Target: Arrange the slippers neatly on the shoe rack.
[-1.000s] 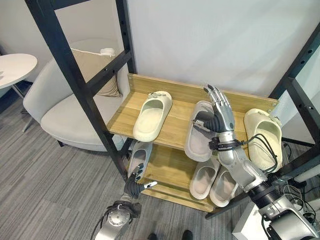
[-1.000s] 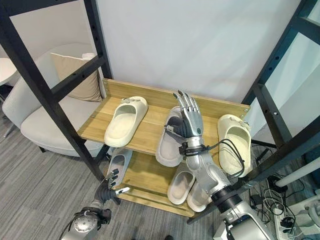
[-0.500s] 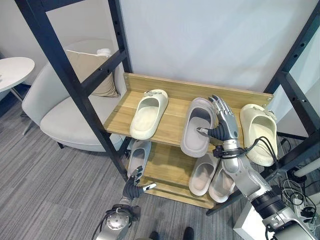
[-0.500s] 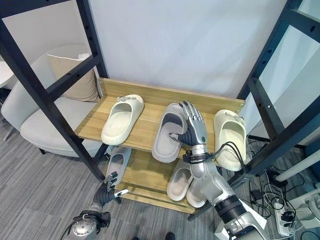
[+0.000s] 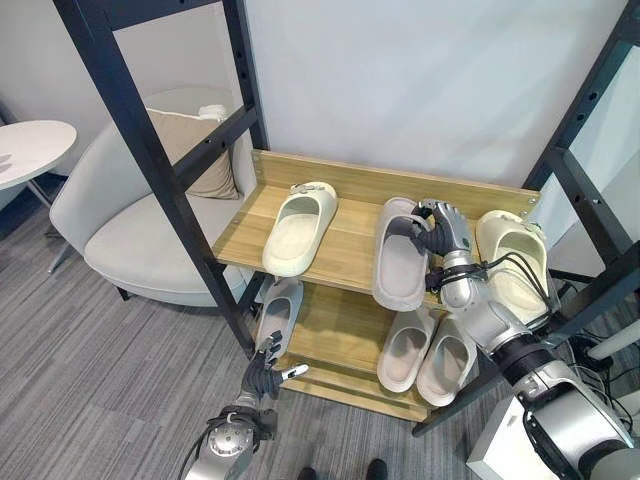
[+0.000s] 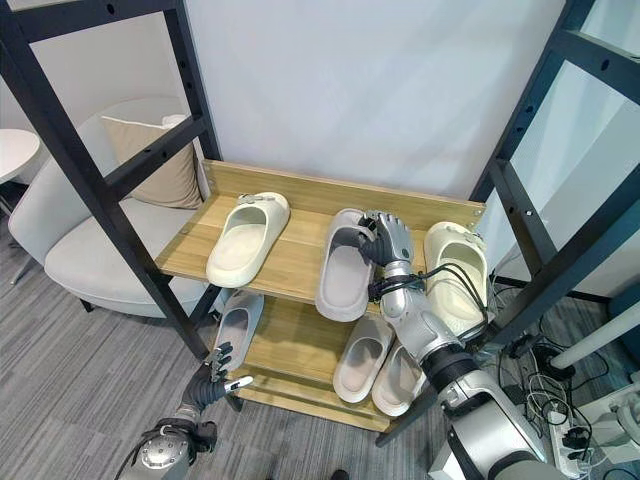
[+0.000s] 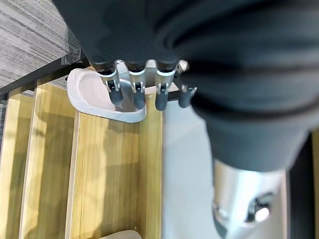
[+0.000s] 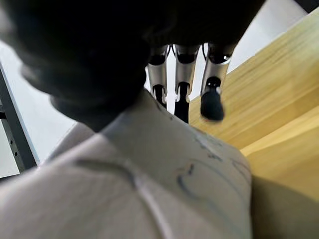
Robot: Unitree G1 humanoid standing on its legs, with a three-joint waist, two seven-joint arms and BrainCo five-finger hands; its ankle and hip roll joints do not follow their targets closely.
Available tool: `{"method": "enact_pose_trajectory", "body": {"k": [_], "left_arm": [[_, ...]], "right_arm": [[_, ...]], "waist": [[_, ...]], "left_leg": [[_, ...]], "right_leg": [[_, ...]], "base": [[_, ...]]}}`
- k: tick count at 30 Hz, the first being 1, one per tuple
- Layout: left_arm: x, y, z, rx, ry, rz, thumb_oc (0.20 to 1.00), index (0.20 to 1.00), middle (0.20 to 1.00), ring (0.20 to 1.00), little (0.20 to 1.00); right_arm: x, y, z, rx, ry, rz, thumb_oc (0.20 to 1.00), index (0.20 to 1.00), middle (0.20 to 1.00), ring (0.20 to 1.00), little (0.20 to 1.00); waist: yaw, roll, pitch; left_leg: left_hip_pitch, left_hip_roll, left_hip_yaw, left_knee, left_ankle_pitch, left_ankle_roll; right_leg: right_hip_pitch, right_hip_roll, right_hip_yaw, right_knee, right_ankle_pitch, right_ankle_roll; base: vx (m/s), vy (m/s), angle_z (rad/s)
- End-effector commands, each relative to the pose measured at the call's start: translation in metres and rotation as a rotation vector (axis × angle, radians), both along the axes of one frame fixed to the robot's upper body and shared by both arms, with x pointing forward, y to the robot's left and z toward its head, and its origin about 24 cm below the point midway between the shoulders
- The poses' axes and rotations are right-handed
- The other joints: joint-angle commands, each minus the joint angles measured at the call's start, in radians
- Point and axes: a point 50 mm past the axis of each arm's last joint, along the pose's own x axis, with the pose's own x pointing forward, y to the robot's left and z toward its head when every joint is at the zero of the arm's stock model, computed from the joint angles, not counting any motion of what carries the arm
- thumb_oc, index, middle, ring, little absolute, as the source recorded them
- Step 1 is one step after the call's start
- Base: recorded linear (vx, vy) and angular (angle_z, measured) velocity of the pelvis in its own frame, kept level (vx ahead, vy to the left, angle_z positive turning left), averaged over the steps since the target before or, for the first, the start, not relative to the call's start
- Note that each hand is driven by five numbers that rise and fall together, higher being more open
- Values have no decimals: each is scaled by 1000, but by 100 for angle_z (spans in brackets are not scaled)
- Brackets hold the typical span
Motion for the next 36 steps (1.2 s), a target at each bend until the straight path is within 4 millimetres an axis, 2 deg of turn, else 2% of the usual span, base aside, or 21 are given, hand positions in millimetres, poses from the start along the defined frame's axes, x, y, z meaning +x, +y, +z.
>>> {"method": "enact_pose_trajectory", "body": {"k": [1, 2, 3, 5, 6, 9, 10, 13, 16, 17, 19, 20, 21, 22, 24, 25, 28, 30, 31, 32, 36], "left_arm": [[21, -3, 15, -9, -88, -14, 1000, 1000, 1000, 1000, 1000], [21, -2, 16, -6, -91, -11, 1000, 1000, 1000, 1000, 1000], [23, 1, 17, 2, -95, 10, 1000, 1000, 1000, 1000, 1000], [24, 6, 18, 16, -100, 39, 1000, 1000, 1000, 1000, 1000], [23, 9, 17, 37, -102, 59, 1000, 1000, 1000, 1000, 1000], [21, 10, 19, 46, -111, 77, 1000, 1000, 1000, 1000, 1000], [18, 9, 17, 34, -96, 85, 1000, 1000, 1000, 1000, 1000], [14, 7, 14, -9, -66, 79, 1000, 1000, 1000, 1000, 1000], [11, 8, 12, -29, -57, 81, 1000, 1000, 1000, 1000, 1000], [13, 9, 11, -33, -62, 76, 1000, 1000, 1000, 1000, 1000], [14, 9, 12, -34, -73, 72, 1000, 1000, 1000, 1000, 1000], [16, 12, 12, -28, -81, 70, 1000, 1000, 1000, 1000, 1000], [16, 12, 12, -28, -81, 70, 1000, 1000, 1000, 1000, 1000], [17, 13, 12, -25, -86, 71, 1000, 1000, 1000, 1000, 1000], [19, 16, 11, -26, -93, 84, 1000, 1000, 1000, 1000, 1000], [18, 16, 9, -25, -86, 103, 1000, 1000, 1000, 1000, 1000], [15, 17, 2, -10, -65, 140, 1000, 1000, 1000, 1000, 1000], [13, 17, 1, 9, -63, 162, 1000, 1000, 1000, 1000, 1000], [12, 17, 1, 9, -62, 162, 1000, 1000, 1000, 1000, 1000], [16, 19, 6, 20, -87, 186, 1000, 1000, 1000, 1000, 1000], [40, 13, 32, 4, -216, 158, 1000, 1000, 1000, 1000, 1000]], "right_arm": [[7, -14, -1, 41, 73, -58, 200, 200, 200, 200, 200], [5, -12, 4, 63, 44, -43, 200, 200, 200, 200, 200], [-5, -7, 30, 135, -98, 2, 200, 200, 200, 200, 200], [-25, -8, 56, 185, -269, 35, 200, 200, 200, 200, 200], [-53, -12, 82, 278, -464, 65, 200, 200, 200, 200, 200], [-95, 2, 110, 634, -619, 303, 200, 200, 200, 200, 200], [-106, 15, 118, 842, -581, 508, 200, 200, 200, 200, 200], [-122, 48, 124, 1171, -341, 1004, 200, 200, 200, 200, 200], [-124, 78, 105, 1339, -56, 1221, 200, 200, 200, 200, 200], [-126, 105, 74, 1415, 225, 1301, 200, 200, 200, 200, 200], [-129, 115, 47, 1407, 390, 1278, 200, 200, 200, 200, 200], [-132, 115, 23, 1342, 493, 1226, 200, 200, 200, 200, 200], [-132, 115, 23, 1342, 494, 1226, 200, 200, 200, 200, 200], [-133, 112, 6, 1269, 544, 1170, 200, 200, 200, 200, 200], [-130, 96, -25, 1046, 573, 1008, 200, 200, 200, 200, 200], [-128, 80, -50, 837, 572, 851, 200, 200, 200, 200, 200], [-121, 56, -73, 452, 474, 615, 200, 200, 200, 200, 200], [-113, 42, -79, 267, 386, 472, 200, 200, 200, 200, 200], [-113, 42, -79, 267, 386, 472, 200, 200, 200, 200, 200], [-94, 30, -75, 124, 250, 315, 200, 200, 200, 200, 200], [-57, 28, -40, -4, 36, 209, 200, 200, 200, 200, 200]], "waist": [[17, -15, 27], [16, -15, 26], [11, -9, 30], [3, -2, 31], [-8, 5, 31], [-27, 9, 26], [-32, 9, 26], [-32, 8, 28], [-24, 9, 26], [-14, 6, 31], [-9, 4, 34], [-8, 2, 38], [-6, 2, 41], [-8, 2, 43], [-11, 2, 49], [-15, 3, 54], [-16, 6, 59], [-14, 7, 64], [-13, 7, 65], [1, 10, 92], [20, 28, 201]], "left_leg": [[30, -14, 11, 1, -154, 25], [31, -14, 13, 1, -154, 25], [31, -14, 15, 1, -153, 26], [31, -14, 16, 1, -154, 27], [32, -13, 17, 1, -154, 28], [30, -11, 22, 1, -151, 28], [29, -9, 30, 1, -150, 27], [26, -6, 41, 1, -145, 21], [22, -4, 43, 1, -140, 16], [18, -3, 39, 1, -136, 11], [17, -3, 34, 1, -134, 9], [16, -2, 29, 1, -131, 6], [21, -1, 31, 1, -135, 6], [20, -1, 28, 1, -134, 4], [19, -2, 21, 1, -134, 4], [18, -2, 17, 1, -134, 4], [17, -2, 8, 1, -134, 6], [9, -3, -2, 1, -130, 8], [12, -1, -1, 1, -134, 7], [-7, 1, -17, 1, -125, 11], [-210, -22, -42, 199, -153, 19]], "right_leg": [[134, -2, -5, 1, -245, 30], [133, -1, -4, 1, -245, 30], [131, -1, 0, 1, -244, 30], [129, -1, 4, 1, -245, 30], [129, -1, 7, 1, -247, 30], [126, -2, 11, 1, -249, 29], [125, -3, 12, 1, -249, 29], [124, -4, 8, 1, -248, 27], [120, -4, 4, 1, -245, 25], [119, -4, -5, 1, -244, 22], [119, -4, -11, 1, -243, 20], [120, -5, -19, 1, -244, 20], [125, -4, -18, 1, -246, 20], [125, -4, -23, 1, -247, 21], [126, -4, -32, 1, -249, 21], [126, -5, -37, 1, -250, 23], [129, -5, -48, 1, -254, 26], [126, -6, -56, 1, -256, 26], [129, -5, -55, 1, -258, 26], [111, -4, -68, 17, -266, 25], [-85, -42, -101, 236, -326, 6]], "base": [[0, 0, 0], [0, 0, 0], [0, 0, 0], [-10, -3, 2], [-15, -23, 4], [-49, -45, -2], [-66, -42, -15], [-92, -45, -6], [-62, -20, -1], [-56, -22, 12], [-33, -12, 11], [-5, -7, 4], [-2, -6, 10], [1, -2, 11], [-2, 3, 7], [14, 5, 4], [42, -1, 14], [40, -3, 3], [36, -15, 0], [-33, -19, 7], [-245, 30, 25]]}}
